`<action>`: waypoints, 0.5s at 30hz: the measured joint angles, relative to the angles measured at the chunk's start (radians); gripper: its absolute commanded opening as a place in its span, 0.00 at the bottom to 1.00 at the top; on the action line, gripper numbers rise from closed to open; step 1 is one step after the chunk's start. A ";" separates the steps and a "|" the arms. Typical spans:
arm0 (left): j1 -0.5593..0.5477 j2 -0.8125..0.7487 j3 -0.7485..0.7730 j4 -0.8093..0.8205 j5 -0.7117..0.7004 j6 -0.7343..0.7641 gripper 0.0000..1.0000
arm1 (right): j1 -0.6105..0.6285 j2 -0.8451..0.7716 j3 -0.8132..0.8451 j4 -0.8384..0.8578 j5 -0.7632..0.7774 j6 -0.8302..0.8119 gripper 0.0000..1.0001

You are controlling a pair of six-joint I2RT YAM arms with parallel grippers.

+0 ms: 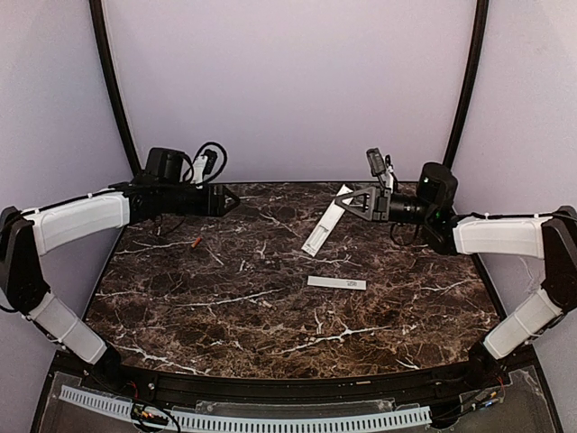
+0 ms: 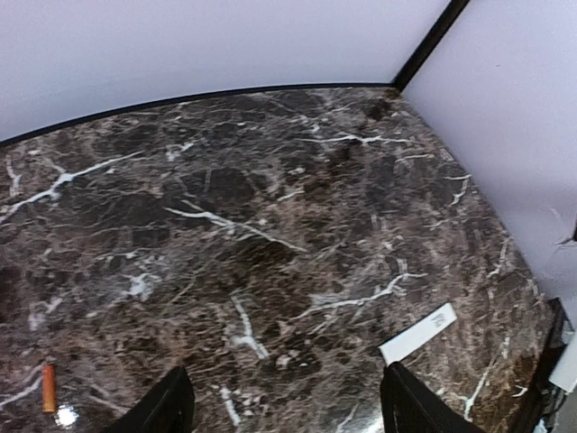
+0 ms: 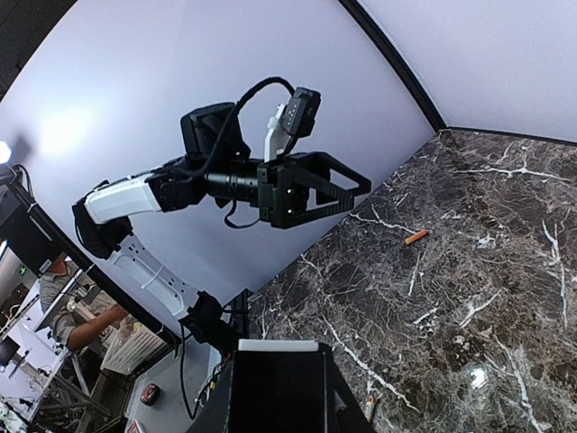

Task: Load the batteries into the remote control
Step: Pick up the battery from the center of the board.

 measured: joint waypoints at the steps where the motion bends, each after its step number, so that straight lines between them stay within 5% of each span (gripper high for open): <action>1: 0.005 0.016 0.051 -0.071 -0.040 0.028 0.71 | 0.000 -0.001 0.000 -0.007 -0.004 -0.005 0.00; 15: 0.061 0.307 0.320 -0.573 -0.277 0.230 0.52 | -0.001 -0.009 0.001 -0.138 -0.027 -0.112 0.00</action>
